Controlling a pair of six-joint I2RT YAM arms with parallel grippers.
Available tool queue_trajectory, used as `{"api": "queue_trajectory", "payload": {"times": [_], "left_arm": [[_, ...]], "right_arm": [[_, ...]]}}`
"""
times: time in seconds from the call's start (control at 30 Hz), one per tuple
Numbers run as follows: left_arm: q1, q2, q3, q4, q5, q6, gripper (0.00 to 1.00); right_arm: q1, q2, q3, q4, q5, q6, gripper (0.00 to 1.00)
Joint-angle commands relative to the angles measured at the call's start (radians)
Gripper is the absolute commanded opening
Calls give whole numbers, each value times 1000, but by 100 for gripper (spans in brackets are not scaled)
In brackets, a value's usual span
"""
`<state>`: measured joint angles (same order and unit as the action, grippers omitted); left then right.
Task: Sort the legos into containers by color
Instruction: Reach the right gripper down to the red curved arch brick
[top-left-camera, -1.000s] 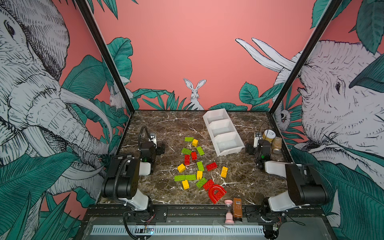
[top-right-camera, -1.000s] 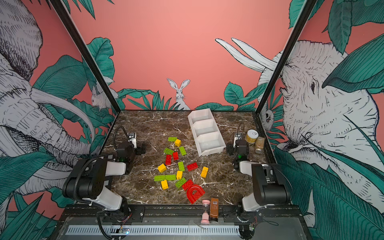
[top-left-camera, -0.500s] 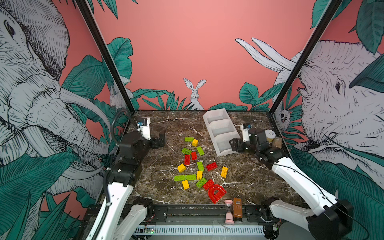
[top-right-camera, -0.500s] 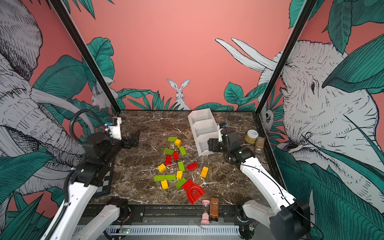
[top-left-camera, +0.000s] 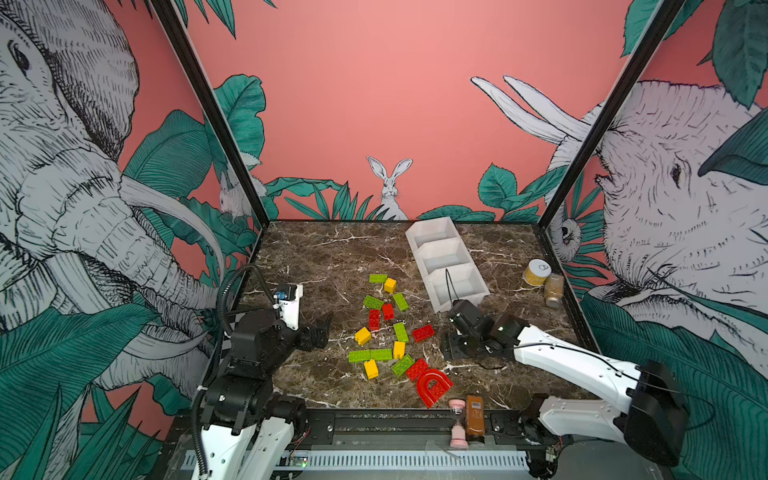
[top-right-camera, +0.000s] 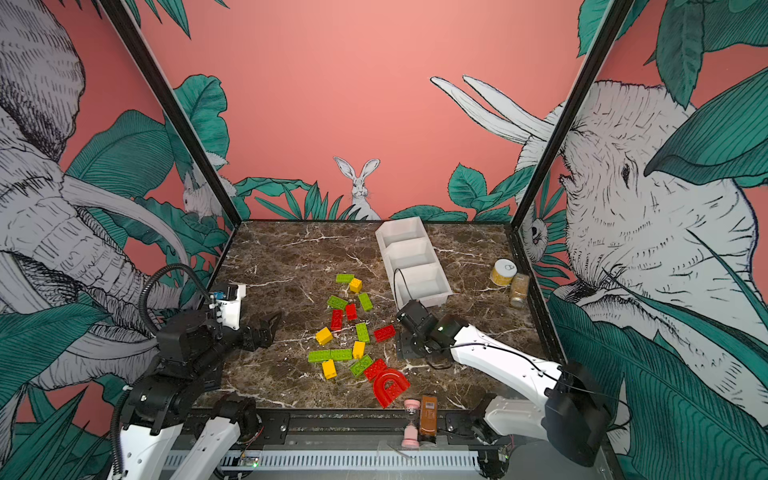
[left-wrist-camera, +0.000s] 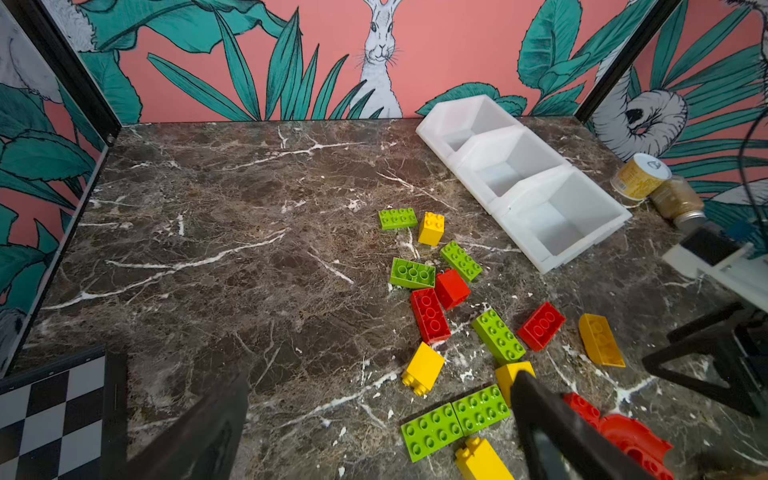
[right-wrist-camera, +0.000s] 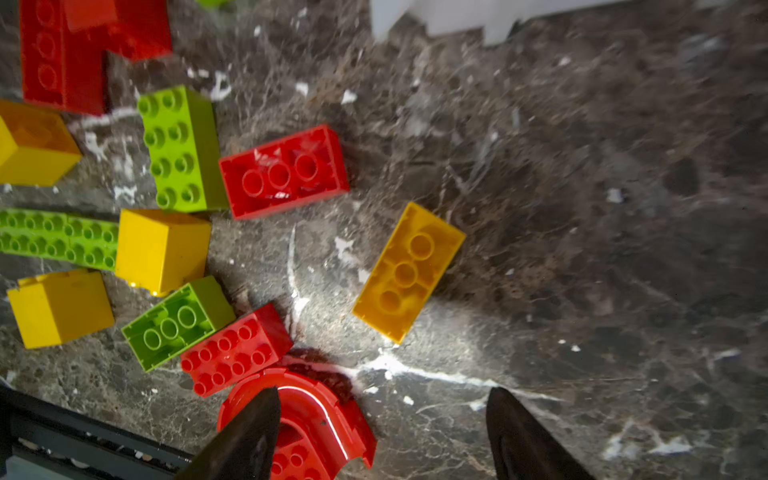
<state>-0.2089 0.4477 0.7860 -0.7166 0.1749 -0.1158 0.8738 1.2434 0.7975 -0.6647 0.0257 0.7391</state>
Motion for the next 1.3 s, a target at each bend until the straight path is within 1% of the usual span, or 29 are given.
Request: {"api": "queue_trajectory", "payload": {"times": [0.0,0.1,0.17,0.23,0.33,0.4,0.5,0.63,0.9,1.03,1.17,1.27], "left_arm": [[1,10,-8,-20,23,8,99],[1,8,-8,-24,8,5,99],[0,3,-10,-23,6,5,99],[1,0,-11,-23,0,3,99],[1,0,-11,-26,-5,2,99],[1,2,-11,-25,-9,2,99],[1,3,-11,-26,-11,1,99],[1,-3,-10,-27,-20,-1,99],[0,-9,-7,-35,-47,-5,99],[1,-10,-6,-39,-56,-7,99],[1,-15,-6,-41,-65,-8,99],[1,-19,-5,-43,-70,-8,99]], "right_arm": [[59,41,25,-11,20,58,78],[81,81,15,14,8,65,78],[106,107,30,41,-36,44,75],[149,144,73,-16,-40,25,75],[217,194,124,-136,-11,-2,76],[236,219,122,-159,-17,-24,76],[238,243,114,-164,-22,-50,75],[240,256,109,-166,-28,-82,71],[247,311,97,-115,-49,-114,70],[247,331,97,-99,-1,-94,70],[243,335,101,-44,53,-73,71],[222,349,120,-30,87,-73,71]]}}
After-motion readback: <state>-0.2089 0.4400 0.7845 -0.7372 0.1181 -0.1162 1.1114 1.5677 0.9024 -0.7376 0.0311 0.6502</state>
